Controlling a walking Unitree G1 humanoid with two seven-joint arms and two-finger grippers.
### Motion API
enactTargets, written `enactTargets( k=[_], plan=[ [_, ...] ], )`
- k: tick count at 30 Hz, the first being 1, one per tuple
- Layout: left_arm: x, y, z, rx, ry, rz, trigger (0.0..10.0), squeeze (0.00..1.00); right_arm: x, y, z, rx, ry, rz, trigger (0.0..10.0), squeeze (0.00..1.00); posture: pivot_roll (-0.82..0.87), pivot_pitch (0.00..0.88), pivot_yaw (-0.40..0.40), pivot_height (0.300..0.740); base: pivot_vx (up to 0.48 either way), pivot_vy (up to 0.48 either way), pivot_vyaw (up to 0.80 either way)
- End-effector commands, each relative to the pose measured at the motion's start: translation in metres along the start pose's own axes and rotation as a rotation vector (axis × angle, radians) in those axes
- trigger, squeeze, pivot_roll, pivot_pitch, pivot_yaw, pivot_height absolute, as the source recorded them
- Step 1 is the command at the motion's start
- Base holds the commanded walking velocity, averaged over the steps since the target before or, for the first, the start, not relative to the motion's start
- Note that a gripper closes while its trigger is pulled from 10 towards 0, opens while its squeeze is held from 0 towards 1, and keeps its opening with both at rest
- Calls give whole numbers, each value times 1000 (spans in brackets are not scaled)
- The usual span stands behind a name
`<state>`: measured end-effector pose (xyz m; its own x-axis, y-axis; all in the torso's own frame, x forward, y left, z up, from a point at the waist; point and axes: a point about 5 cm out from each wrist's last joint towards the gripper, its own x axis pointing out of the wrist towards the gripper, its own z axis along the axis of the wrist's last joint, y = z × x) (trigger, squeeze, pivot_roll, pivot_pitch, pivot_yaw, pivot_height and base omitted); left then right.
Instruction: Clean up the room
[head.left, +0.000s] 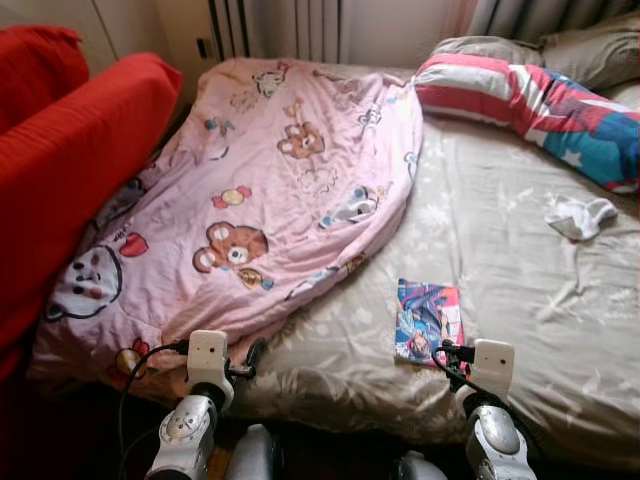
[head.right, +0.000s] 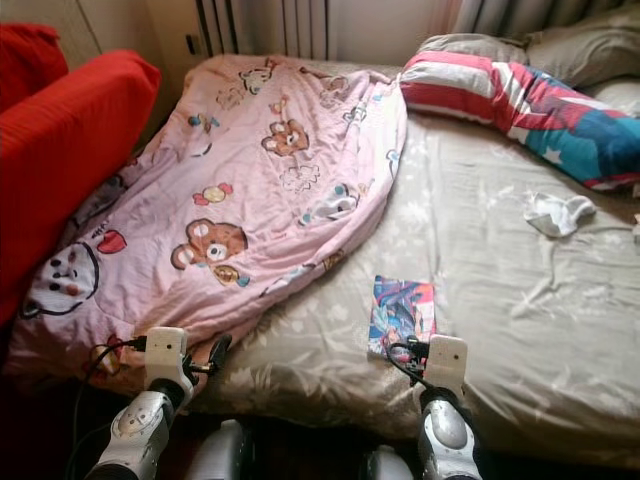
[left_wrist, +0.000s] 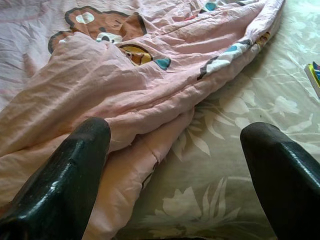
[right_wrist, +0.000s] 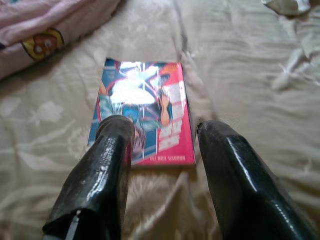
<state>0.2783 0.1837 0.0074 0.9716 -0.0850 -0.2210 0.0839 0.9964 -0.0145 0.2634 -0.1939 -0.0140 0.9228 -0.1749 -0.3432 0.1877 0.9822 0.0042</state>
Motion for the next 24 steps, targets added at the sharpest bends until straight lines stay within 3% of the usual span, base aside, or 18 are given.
enactTargets(
  k=[1,24],
  plan=[
    [-2,4,-1,-1,6,5,10000,0,-1,2,-4,-4,23,2,10000,0,76,151,4,635,0,0,0],
    [0,1,1,8,3,-18,10000,0,-1,8,-2,3,4,19,10000,0,77,119,10,630,0,0,0]
  ],
)
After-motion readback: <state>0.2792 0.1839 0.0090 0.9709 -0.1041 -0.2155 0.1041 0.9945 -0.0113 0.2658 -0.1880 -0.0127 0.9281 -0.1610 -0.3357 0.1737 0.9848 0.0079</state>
